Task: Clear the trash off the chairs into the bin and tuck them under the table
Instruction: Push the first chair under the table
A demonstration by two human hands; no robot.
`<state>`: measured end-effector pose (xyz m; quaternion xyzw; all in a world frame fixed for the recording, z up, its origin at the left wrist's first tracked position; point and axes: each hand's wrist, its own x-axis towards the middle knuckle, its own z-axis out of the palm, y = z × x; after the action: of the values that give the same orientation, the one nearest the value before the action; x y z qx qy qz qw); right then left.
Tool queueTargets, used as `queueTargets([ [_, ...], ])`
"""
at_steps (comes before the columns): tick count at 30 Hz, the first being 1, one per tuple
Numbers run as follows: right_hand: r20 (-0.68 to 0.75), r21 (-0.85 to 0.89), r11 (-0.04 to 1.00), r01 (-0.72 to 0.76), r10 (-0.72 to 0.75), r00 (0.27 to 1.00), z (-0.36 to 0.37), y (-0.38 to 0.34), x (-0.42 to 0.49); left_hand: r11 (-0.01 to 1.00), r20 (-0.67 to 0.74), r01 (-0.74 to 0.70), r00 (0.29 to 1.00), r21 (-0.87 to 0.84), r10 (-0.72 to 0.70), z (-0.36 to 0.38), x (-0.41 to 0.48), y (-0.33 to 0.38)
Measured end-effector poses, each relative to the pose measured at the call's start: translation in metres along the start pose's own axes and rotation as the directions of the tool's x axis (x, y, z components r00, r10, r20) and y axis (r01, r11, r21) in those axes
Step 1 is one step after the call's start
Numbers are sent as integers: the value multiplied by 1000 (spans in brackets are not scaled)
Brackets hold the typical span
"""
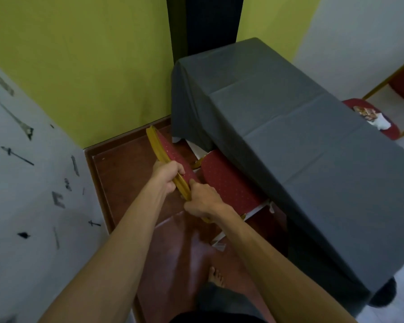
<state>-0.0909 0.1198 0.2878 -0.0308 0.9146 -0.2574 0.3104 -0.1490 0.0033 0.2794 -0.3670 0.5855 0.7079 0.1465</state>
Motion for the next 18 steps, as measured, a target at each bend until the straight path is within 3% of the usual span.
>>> queueTargets([
  [18,-13,0,999,-35,35,999,-33,26,28,999,55,-20,998,-34,21,44,20,11],
])
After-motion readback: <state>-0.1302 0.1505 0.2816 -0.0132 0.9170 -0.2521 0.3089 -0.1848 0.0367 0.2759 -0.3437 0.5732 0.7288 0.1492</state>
